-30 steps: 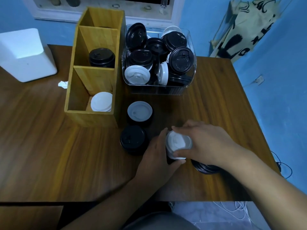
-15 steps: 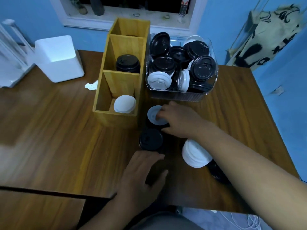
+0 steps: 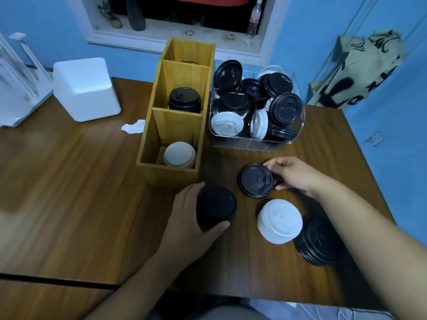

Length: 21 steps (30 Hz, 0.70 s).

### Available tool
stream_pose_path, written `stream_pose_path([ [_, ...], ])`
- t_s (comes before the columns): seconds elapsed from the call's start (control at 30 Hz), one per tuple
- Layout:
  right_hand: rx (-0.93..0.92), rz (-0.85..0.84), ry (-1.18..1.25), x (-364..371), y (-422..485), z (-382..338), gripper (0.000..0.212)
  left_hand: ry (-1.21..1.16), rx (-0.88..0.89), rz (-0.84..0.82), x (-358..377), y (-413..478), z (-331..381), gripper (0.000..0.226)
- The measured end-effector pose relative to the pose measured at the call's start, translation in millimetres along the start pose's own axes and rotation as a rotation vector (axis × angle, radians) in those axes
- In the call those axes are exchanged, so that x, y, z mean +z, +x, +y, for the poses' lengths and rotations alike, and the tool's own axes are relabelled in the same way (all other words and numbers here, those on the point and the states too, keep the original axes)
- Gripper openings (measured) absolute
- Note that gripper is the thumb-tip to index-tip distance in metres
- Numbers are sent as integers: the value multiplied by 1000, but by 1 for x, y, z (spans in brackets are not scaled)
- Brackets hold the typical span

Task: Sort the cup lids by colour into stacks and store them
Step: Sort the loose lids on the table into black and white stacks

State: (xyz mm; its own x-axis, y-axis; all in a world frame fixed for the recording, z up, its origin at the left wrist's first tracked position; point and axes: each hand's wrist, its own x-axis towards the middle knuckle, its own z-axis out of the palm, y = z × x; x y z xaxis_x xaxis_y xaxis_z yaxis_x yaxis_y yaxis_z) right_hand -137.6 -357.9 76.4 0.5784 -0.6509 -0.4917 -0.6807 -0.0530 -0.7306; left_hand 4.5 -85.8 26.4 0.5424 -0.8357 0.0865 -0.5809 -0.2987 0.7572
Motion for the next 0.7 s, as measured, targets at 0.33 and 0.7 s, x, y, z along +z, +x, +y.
stream_pose_path([
  [0.33, -423, -120, -738, 10, -4, -8, 87, 43, 3, 0, 6, 3, -3, 98],
  [0.7, -46, 214, -579, -37, -18, 11, 78, 86, 5, -31, 6, 4, -5, 100],
])
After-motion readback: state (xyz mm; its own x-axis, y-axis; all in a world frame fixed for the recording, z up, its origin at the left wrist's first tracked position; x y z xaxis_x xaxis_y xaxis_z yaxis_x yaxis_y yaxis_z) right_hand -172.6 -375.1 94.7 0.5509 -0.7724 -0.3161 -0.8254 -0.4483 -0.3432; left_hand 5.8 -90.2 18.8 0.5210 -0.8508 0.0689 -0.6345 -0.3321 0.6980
